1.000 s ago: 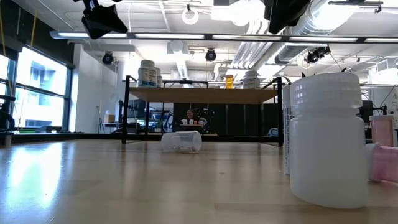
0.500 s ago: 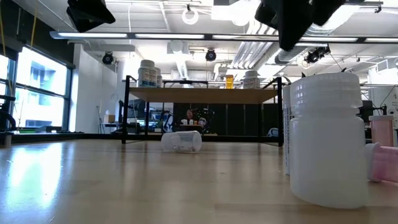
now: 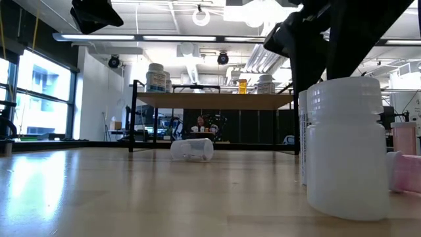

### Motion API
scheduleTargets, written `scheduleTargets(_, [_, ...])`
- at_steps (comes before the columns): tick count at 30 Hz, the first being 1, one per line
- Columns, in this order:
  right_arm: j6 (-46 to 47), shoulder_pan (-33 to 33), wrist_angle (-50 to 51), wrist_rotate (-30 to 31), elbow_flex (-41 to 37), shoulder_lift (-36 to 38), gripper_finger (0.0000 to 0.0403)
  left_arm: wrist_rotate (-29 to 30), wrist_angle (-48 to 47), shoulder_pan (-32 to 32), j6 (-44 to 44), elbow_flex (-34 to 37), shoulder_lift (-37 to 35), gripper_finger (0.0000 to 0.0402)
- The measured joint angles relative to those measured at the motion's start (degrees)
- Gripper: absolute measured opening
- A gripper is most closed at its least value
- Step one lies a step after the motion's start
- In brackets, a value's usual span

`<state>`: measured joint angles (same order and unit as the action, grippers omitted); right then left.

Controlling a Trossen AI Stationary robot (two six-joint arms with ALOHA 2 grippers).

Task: Pick and place medicine bottles onto shelf by color
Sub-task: Put the thin white pill bottle on the shelf

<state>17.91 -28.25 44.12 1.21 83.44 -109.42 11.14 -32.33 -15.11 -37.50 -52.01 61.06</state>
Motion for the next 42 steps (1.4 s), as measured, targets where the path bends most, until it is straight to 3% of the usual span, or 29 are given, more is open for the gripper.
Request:
scheduleTargets(9, [0.16,0.0,-0.69,0.04,0.0,-1.74,0.0182,0.11,-0.01,0.0,0.09,0.0,0.0,0.0262])
scheduleTargets(26, [2.66,0.5,-1.16,0.04,0.02,-1.69,0.0069,0.22,-0.31,0.0,0.13,0.0,0.0,0.0262])
scheduleTargets(42, [4.62,2.3,-1.12,-2.52,0.15,-1.67,0.0068,1.03,-1.96,0.09,0.15,-0.01,0.0,0.0262])
